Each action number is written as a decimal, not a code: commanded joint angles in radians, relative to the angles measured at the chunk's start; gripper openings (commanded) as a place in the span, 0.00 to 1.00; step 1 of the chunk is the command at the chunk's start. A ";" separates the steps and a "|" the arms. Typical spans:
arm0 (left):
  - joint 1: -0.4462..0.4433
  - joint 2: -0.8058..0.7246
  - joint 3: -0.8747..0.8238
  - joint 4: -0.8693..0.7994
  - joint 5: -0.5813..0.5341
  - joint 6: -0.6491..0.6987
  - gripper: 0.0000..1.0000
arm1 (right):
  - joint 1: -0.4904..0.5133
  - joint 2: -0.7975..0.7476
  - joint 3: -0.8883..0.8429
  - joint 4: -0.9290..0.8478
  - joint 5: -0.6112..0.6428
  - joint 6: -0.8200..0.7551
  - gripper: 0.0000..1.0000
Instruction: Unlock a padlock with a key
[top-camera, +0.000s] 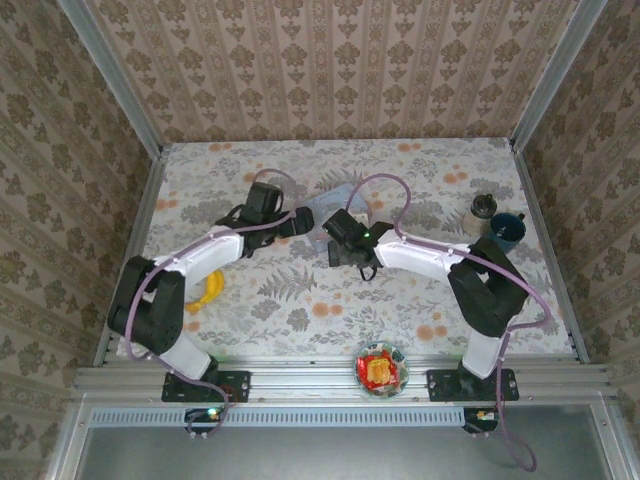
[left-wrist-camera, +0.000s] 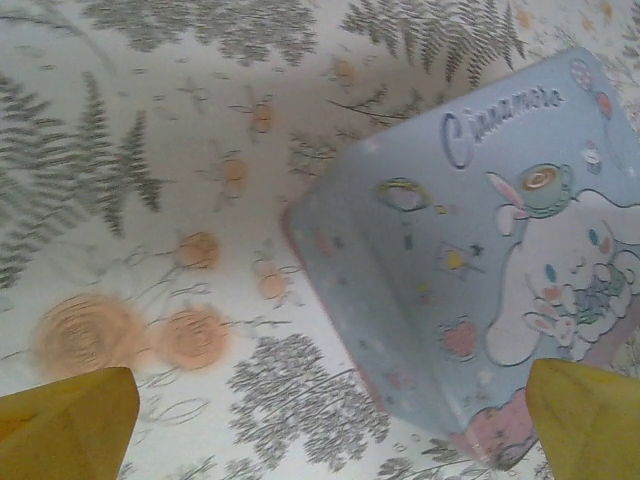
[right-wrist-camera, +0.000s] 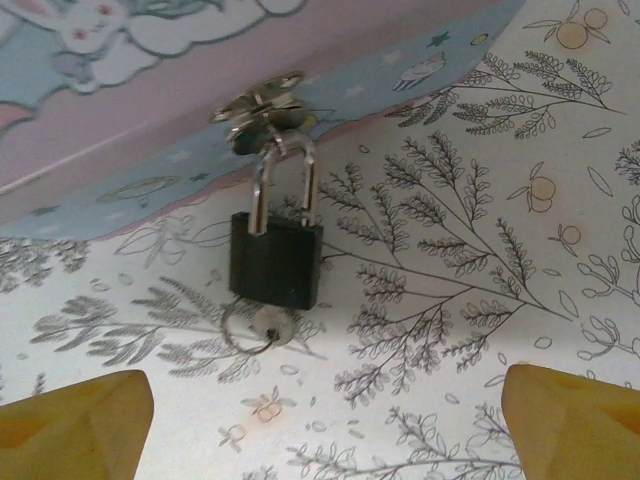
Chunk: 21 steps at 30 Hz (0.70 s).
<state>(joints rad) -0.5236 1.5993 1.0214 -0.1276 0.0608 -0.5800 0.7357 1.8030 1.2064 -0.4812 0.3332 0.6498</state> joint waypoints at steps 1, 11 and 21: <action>-0.032 0.060 0.074 -0.052 -0.032 0.055 1.00 | -0.009 0.036 0.029 0.018 0.011 -0.016 0.89; -0.052 0.132 0.088 -0.075 -0.052 0.029 1.00 | -0.012 0.111 0.080 0.039 0.020 -0.051 0.82; -0.052 0.131 0.069 -0.088 -0.060 0.017 1.00 | -0.028 0.184 0.131 0.048 0.031 -0.062 0.78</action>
<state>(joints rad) -0.5755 1.7260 1.1015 -0.1951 0.0177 -0.5564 0.7181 1.9640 1.3125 -0.4343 0.3344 0.5999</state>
